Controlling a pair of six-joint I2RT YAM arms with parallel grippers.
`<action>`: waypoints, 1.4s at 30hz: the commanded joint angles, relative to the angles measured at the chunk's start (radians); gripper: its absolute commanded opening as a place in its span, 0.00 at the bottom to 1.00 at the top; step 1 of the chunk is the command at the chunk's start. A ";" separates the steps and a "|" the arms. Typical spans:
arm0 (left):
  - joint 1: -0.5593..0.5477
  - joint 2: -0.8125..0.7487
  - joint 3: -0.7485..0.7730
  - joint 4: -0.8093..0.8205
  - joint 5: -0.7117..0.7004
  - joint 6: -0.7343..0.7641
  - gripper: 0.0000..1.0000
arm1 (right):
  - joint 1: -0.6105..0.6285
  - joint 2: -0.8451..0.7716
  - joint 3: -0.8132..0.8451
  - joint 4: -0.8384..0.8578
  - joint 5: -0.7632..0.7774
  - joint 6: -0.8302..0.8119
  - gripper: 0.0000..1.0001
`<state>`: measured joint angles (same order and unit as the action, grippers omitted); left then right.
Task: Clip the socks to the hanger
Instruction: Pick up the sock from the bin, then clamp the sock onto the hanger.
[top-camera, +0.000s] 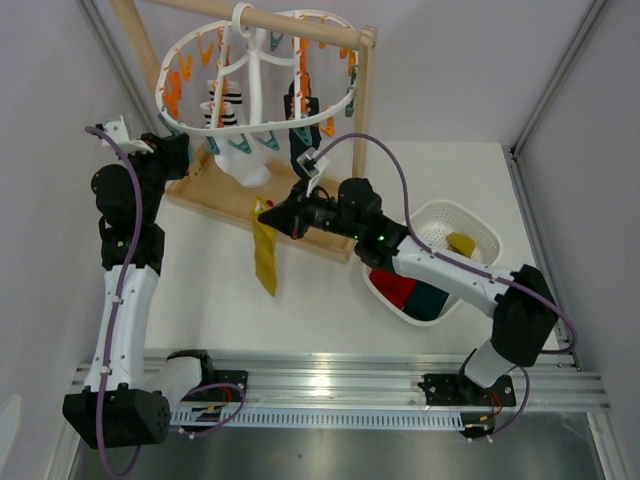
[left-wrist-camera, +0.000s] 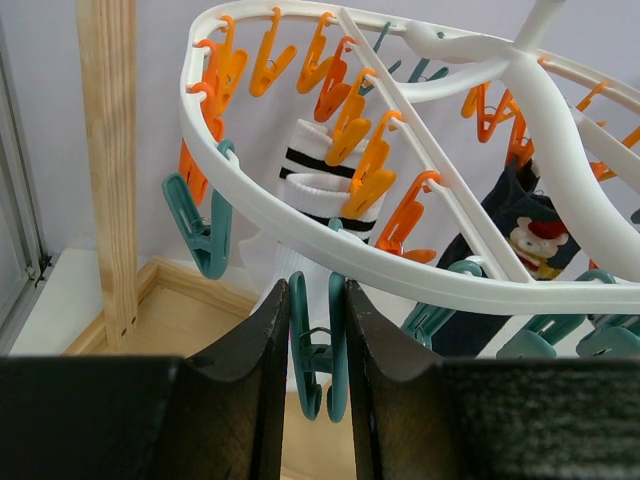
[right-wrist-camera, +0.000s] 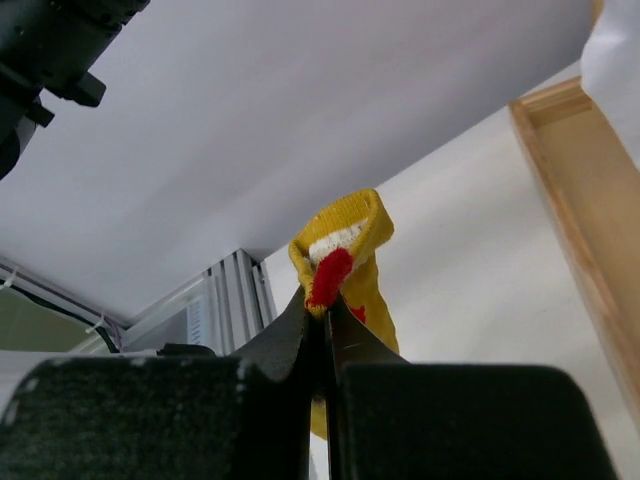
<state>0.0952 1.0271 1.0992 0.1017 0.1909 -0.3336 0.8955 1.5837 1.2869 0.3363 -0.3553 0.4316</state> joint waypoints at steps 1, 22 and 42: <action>-0.017 -0.021 0.008 0.052 0.027 -0.030 0.01 | 0.013 0.097 0.146 0.092 0.001 0.073 0.00; -0.043 -0.056 -0.062 0.089 0.035 -0.033 0.01 | 0.031 0.496 0.630 0.055 0.035 0.259 0.00; -0.054 -0.056 -0.050 0.090 0.028 -0.031 0.01 | 0.034 0.527 0.651 -0.028 0.059 0.283 0.00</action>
<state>0.0544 0.9943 1.0378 0.1360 0.2119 -0.3439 0.9260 2.0853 1.9011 0.3485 -0.3008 0.6807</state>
